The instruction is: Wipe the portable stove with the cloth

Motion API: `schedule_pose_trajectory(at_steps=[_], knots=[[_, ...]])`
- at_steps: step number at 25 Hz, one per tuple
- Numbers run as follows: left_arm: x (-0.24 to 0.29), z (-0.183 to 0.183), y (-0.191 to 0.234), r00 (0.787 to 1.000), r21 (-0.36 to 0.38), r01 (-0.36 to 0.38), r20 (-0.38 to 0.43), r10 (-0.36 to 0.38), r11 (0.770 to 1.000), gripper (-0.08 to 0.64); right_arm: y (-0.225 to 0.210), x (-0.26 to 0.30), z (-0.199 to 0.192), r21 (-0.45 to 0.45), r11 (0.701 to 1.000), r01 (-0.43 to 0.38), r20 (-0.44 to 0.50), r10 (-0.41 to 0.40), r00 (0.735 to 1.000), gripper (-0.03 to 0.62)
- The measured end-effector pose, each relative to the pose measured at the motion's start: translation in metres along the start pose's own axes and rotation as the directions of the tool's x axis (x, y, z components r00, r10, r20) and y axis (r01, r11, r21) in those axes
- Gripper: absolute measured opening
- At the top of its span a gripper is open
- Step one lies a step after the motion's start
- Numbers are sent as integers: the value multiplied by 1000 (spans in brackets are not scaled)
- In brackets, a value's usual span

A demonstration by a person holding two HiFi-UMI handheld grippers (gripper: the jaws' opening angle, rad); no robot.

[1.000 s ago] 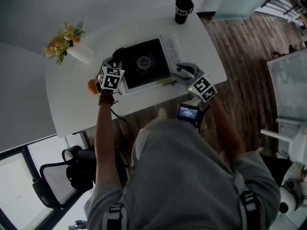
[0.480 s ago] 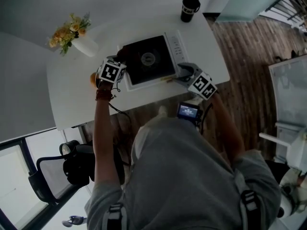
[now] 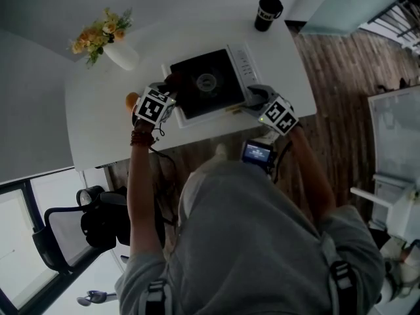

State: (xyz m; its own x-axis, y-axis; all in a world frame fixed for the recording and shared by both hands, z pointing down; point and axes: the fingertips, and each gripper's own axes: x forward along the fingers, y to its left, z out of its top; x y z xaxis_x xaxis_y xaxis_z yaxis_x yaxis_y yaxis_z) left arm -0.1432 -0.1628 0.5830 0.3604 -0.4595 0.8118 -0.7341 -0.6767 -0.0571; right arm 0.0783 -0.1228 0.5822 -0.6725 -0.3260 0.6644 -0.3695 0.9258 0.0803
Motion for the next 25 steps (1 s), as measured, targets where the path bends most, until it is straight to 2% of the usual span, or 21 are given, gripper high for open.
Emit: schedule_pose_trajectory(at_steps=[3,9,14,17,20,21,23,25], knots=[[-2,-2,-11,1000,14,15,-5,-14,1000,64,-1,0,0,7,1000,-1,-6,1,1000,285],[-9,-11,-27,998,-20,55,32,-55,998,64,-1,0,-1,15,1000,-6,-18,6,1000,285],[-15,-18,-45,995,0,95,12,-95,996,64,-1,0,-1,17,1000,-7,-22,7,1000,285],[-18,-21,-55,987,-4,161,9,-161,987,64,-2,1,-1,21,1000,-12,-24,13,1000,288],[-23,-23,-68,964,3,266,0,-266,964,66,-3,0,-1,26,1000,-14,-23,15,1000,291],[-24,-24,-69,960,19,279,2,-279,960,66,-3,0,-1,28,1000,-14,-24,14,1000,291],[-29,-21,-64,971,59,237,26,-238,970,67,0,1,-2,26,999,-25,-35,26,999,291],[-41,-3,-52,985,88,116,118,-126,989,67,5,-2,-2,9,997,-70,-42,71,997,291]])
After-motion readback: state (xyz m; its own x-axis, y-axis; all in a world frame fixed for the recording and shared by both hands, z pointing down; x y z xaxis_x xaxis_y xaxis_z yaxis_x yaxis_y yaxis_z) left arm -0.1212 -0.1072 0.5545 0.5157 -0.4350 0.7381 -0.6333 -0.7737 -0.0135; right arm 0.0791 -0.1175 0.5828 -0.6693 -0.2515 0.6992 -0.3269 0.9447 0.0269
